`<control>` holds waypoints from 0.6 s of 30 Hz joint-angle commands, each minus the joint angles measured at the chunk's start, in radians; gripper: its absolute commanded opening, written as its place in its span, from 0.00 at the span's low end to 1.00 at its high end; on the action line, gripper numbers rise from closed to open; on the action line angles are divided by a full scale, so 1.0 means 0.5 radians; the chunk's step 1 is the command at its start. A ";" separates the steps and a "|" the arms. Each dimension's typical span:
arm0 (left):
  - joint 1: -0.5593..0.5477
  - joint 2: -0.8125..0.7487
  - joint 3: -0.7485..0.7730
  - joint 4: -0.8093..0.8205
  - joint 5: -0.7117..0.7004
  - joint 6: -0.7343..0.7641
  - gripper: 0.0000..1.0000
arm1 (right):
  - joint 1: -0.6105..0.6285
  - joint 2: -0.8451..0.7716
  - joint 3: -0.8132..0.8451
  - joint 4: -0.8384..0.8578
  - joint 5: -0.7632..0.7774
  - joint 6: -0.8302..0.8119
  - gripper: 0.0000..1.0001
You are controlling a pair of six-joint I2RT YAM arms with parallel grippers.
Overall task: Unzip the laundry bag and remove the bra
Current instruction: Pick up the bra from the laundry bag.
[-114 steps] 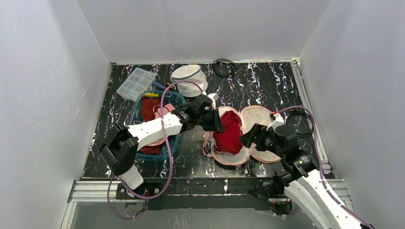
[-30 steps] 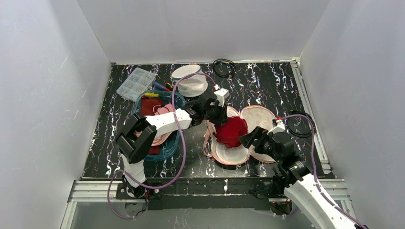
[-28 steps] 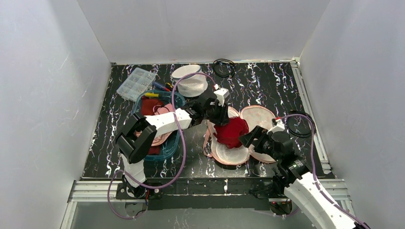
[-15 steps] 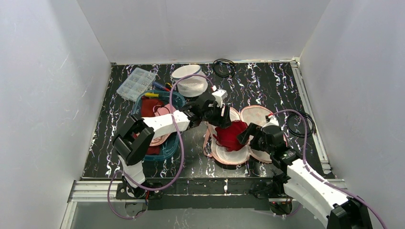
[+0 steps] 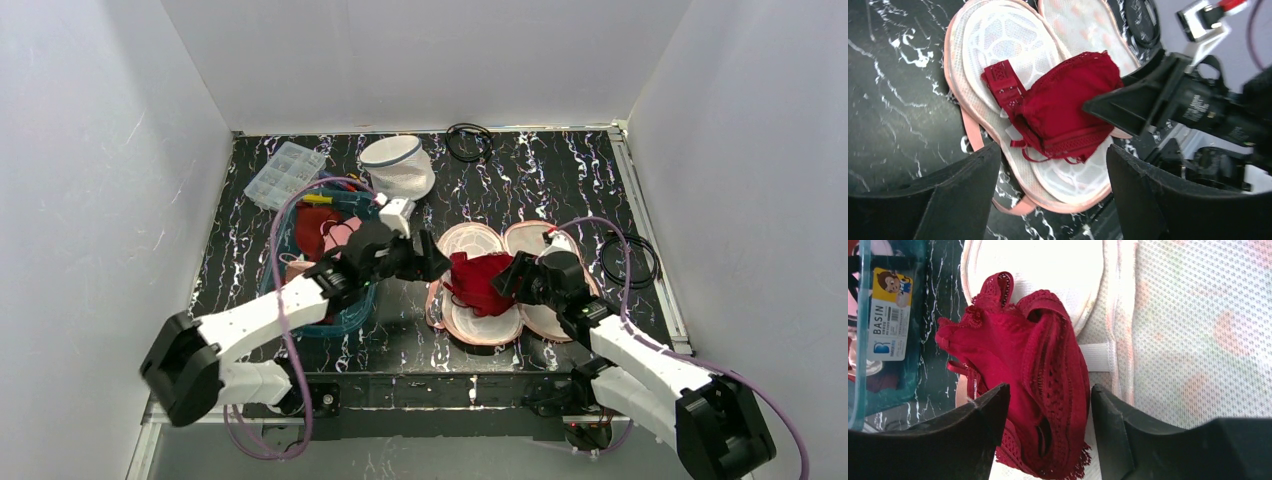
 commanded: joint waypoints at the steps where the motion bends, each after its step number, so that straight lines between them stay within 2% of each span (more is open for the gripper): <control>1: -0.005 -0.415 -0.205 -0.001 -0.181 -0.228 0.78 | -0.008 0.062 0.122 0.154 -0.083 -0.061 0.60; 2: -0.003 -0.490 -0.241 -0.029 -0.183 -0.250 0.88 | -0.008 0.054 0.129 0.148 -0.087 -0.056 0.53; 3: -0.004 -0.557 -0.262 -0.089 -0.184 -0.273 0.91 | -0.008 0.032 0.142 0.142 -0.094 -0.048 0.47; 8: -0.004 -0.788 -0.186 -0.443 -0.236 -0.316 0.92 | -0.008 -0.126 0.278 -0.008 -0.181 -0.040 0.26; 9: -0.004 -0.833 -0.182 -0.477 -0.247 -0.324 0.95 | -0.008 -0.160 0.316 -0.053 -0.202 -0.037 0.23; 10: -0.004 -0.875 -0.181 -0.501 -0.260 -0.331 0.98 | -0.007 -0.188 0.356 -0.088 -0.226 -0.036 0.22; 14: -0.002 -1.020 -0.164 -0.540 -0.243 -0.337 0.98 | -0.008 -0.290 0.506 -0.192 -0.385 -0.012 0.19; 18: -0.002 -1.124 -0.212 -0.359 -0.050 -0.286 0.99 | -0.008 -0.309 0.564 -0.090 -0.673 0.105 0.19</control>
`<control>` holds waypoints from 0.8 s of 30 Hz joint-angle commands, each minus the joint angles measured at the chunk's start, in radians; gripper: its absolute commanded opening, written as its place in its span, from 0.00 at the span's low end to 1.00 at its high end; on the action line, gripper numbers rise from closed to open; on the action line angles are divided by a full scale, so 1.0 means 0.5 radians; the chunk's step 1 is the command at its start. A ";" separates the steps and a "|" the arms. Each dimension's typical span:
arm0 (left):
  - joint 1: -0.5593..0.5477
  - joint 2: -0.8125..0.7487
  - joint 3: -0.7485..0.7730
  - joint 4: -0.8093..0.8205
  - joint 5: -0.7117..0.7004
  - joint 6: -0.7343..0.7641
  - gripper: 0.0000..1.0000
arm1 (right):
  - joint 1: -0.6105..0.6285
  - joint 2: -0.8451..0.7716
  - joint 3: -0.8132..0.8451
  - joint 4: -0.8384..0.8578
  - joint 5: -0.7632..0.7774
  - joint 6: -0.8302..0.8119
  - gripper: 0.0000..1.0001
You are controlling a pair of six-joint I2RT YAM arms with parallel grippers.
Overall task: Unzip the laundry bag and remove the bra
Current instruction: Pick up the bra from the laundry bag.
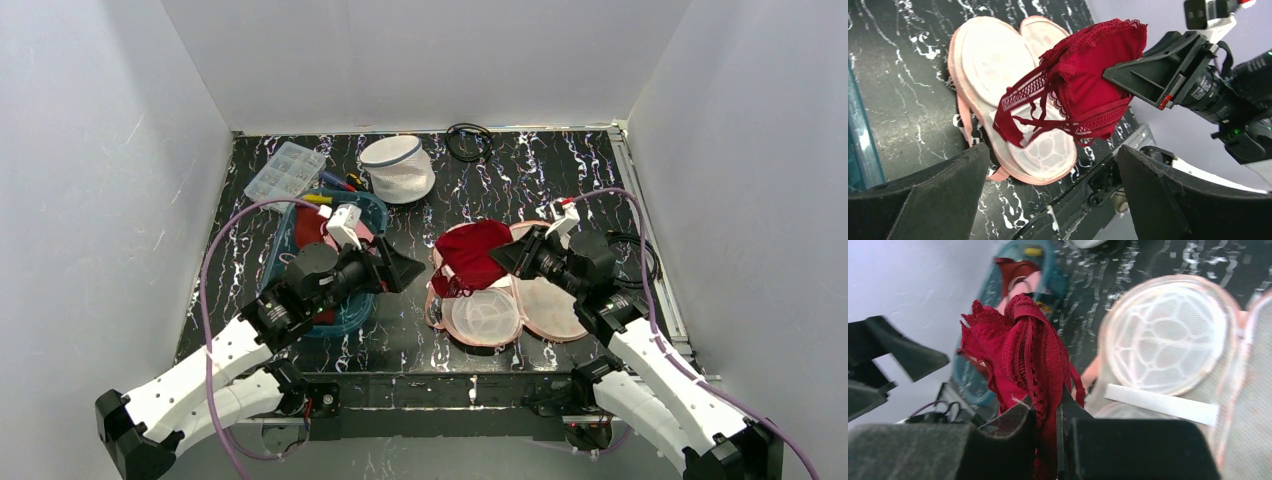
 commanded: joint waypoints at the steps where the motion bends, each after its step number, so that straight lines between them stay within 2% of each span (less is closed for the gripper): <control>1: 0.001 -0.131 -0.012 0.147 0.202 0.074 0.99 | -0.008 -0.008 0.120 0.128 -0.420 0.124 0.19; 4: 0.000 -0.209 -0.003 0.220 0.303 0.206 0.99 | -0.008 0.016 0.154 0.215 -0.613 0.178 0.19; 9: 0.000 -0.227 0.144 0.142 0.518 0.491 0.99 | -0.008 0.058 0.250 0.265 -0.894 0.180 0.19; 15: -0.002 0.119 0.491 -0.179 0.854 0.742 0.98 | -0.008 0.126 0.383 0.216 -1.045 0.122 0.19; 19: -0.003 0.285 0.643 -0.326 0.853 0.837 0.98 | -0.004 0.160 0.457 0.123 -1.112 0.044 0.19; 24: -0.003 0.353 0.697 -0.346 0.810 0.894 0.99 | -0.001 0.161 0.502 0.076 -1.183 -0.003 0.19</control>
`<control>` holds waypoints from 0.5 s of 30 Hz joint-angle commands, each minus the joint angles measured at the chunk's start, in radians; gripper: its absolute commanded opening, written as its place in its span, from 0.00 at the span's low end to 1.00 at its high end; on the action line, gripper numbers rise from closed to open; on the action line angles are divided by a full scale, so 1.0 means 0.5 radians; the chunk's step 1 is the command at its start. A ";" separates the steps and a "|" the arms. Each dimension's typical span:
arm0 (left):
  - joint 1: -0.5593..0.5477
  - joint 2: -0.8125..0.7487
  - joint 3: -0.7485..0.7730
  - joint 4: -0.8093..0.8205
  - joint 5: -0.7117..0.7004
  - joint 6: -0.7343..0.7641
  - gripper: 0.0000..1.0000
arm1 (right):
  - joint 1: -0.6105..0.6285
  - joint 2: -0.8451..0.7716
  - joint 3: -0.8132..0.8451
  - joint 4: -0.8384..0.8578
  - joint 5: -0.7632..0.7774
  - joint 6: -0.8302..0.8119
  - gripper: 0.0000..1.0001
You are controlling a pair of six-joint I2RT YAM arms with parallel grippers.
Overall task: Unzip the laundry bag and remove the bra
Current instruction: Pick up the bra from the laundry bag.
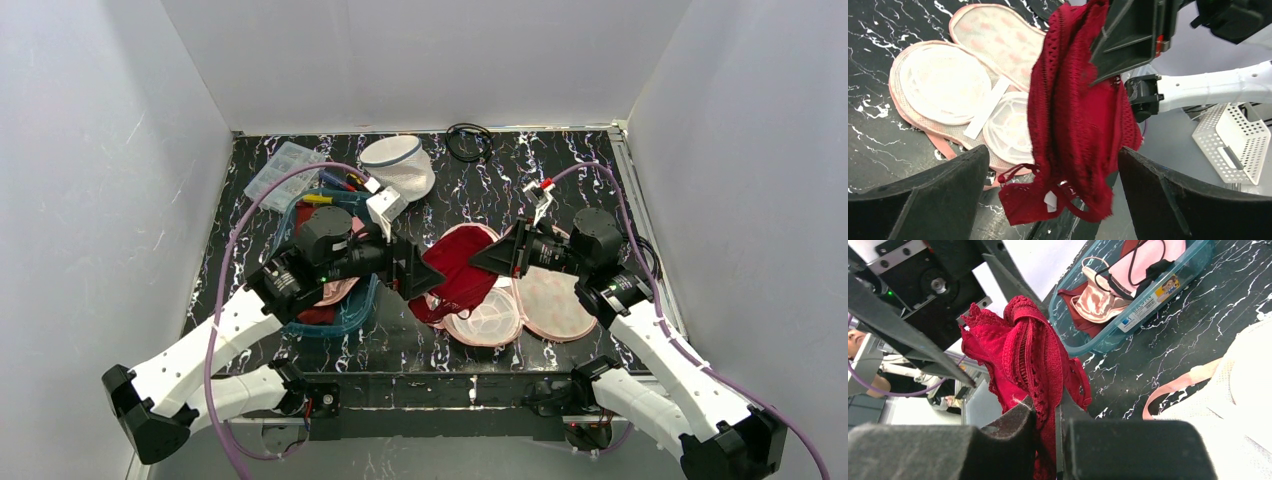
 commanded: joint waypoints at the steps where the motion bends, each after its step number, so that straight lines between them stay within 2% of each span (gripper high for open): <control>1: -0.003 0.033 0.115 -0.132 0.050 0.127 0.98 | -0.002 -0.013 0.123 -0.017 -0.140 -0.081 0.19; 4: -0.001 0.106 0.153 -0.174 0.125 0.126 0.97 | 0.002 -0.020 0.134 -0.024 -0.151 -0.093 0.19; 8: -0.003 0.145 0.129 -0.081 0.303 0.040 0.86 | 0.005 -0.027 0.120 -0.036 -0.127 -0.103 0.19; 15: -0.004 0.221 0.130 -0.024 0.411 -0.045 0.43 | 0.008 -0.033 0.115 -0.038 -0.100 -0.100 0.20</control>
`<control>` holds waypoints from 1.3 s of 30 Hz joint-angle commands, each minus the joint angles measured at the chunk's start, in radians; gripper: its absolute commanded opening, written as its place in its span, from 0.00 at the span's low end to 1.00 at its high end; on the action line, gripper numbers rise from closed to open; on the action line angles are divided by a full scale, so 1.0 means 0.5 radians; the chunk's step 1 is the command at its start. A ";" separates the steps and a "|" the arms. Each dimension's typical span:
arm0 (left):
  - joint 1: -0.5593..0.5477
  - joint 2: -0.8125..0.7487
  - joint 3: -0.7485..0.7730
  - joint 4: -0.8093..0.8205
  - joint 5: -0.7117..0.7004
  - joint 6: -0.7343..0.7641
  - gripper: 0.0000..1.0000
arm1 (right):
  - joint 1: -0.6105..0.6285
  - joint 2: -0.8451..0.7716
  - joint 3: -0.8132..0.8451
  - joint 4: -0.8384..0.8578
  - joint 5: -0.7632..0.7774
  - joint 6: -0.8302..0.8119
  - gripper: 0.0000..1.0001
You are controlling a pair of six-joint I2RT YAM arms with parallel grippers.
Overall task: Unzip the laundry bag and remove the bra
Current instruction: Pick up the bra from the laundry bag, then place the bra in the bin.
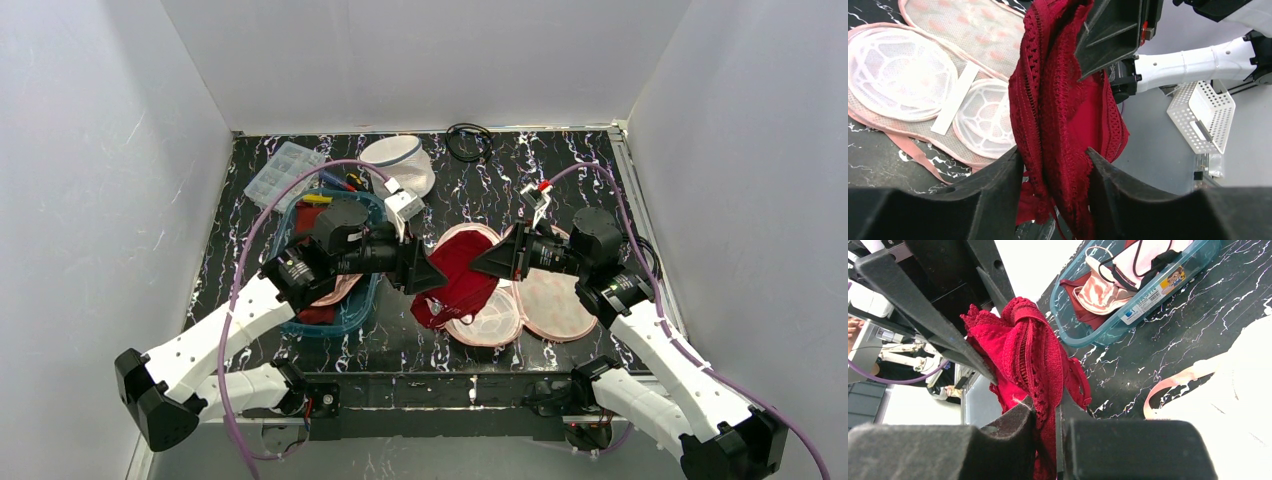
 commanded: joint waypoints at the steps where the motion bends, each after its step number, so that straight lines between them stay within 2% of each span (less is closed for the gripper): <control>1: -0.003 0.055 0.060 0.040 0.159 -0.053 0.38 | 0.008 -0.028 0.090 0.048 -0.015 -0.022 0.21; 4: -0.003 0.091 0.071 0.041 0.157 -0.068 0.19 | 0.010 -0.025 0.093 0.012 0.016 -0.040 0.25; 5: -0.002 0.095 0.075 0.039 0.136 -0.071 0.11 | 0.011 -0.023 0.097 0.007 0.021 -0.048 0.33; 6: -0.003 0.095 0.079 0.025 0.099 -0.068 0.03 | 0.010 -0.025 0.103 -0.023 0.034 -0.053 0.53; 7: -0.004 0.089 0.083 0.007 0.057 -0.066 0.00 | 0.011 -0.025 0.118 -0.075 0.056 -0.062 0.66; 10: -0.003 0.027 0.096 -0.079 -0.168 -0.063 0.00 | 0.010 -0.041 0.228 -0.252 0.161 -0.134 0.97; 13: -0.001 -0.060 0.161 -0.245 -0.515 -0.054 0.00 | 0.017 -0.039 0.440 -0.613 0.318 -0.292 0.99; 16: 0.007 -0.153 0.263 -0.408 -0.932 -0.055 0.00 | 0.021 -0.077 0.589 -0.868 0.617 -0.386 0.99; 21: 0.053 -0.256 0.457 -0.598 -1.491 -0.124 0.00 | 0.022 -0.309 0.433 -0.848 1.021 -0.296 0.99; 26: 0.177 -0.188 0.688 -0.795 -1.807 -0.247 0.00 | 0.023 -0.569 0.057 -0.662 1.117 -0.130 0.99; 29: 0.403 -0.097 0.743 -0.846 -1.738 -0.337 0.00 | 0.022 -0.697 -0.188 -0.606 1.144 -0.042 0.99; 31: 0.751 -0.063 0.689 -0.774 -1.372 -0.457 0.00 | 0.022 -0.768 -0.308 -0.557 1.106 -0.010 0.98; 34: 1.130 -0.059 0.533 -0.551 -0.956 -0.684 0.00 | 0.024 -0.883 -0.455 -0.532 1.058 0.007 0.96; 39: 1.486 0.032 0.273 -0.225 -0.571 -0.991 0.00 | 0.023 -1.113 -0.617 -0.600 1.074 0.023 0.96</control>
